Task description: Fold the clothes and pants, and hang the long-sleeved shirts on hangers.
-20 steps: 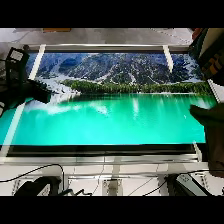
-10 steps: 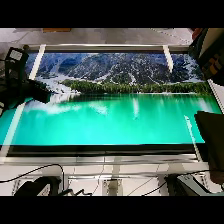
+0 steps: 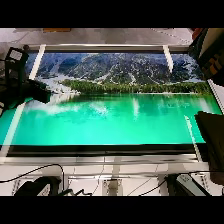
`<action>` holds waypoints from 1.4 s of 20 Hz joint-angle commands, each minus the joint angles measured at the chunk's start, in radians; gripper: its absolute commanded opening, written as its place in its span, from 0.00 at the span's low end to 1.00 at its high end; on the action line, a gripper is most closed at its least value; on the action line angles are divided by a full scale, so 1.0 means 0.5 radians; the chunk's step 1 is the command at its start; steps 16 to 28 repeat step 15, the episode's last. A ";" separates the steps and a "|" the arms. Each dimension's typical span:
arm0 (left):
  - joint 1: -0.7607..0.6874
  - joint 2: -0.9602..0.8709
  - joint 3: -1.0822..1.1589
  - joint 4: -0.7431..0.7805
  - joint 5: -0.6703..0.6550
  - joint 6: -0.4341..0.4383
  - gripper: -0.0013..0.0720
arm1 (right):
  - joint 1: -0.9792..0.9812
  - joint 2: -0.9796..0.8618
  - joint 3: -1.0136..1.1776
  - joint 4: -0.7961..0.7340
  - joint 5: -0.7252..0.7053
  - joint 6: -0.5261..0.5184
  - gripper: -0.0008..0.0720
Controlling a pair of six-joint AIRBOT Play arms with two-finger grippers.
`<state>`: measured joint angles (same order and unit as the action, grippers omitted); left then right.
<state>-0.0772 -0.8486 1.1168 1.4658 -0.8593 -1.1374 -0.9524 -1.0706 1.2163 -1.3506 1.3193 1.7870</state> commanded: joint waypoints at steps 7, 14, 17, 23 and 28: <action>0.001 0.002 0.002 0.000 0.002 0.000 0.03 | 2.113 0.085 0.006 -0.115 -0.147 -0.424 0.06; 0.001 0.002 0.002 0.000 0.003 0.000 0.03 | 2.644 0.082 0.006 -0.395 -0.326 -0.373 0.06; 0.001 0.002 0.002 0.000 0.003 0.000 0.03 | 2.644 0.082 0.006 -0.394 -0.317 -0.373 0.07; 0.001 0.002 0.002 0.000 0.003 0.000 0.03 | 2.644 0.082 0.006 -0.394 -0.317 -0.373 0.07; 0.001 0.002 0.002 0.000 0.003 0.000 0.03 | 2.644 0.082 0.006 -0.394 -0.317 -0.373 0.07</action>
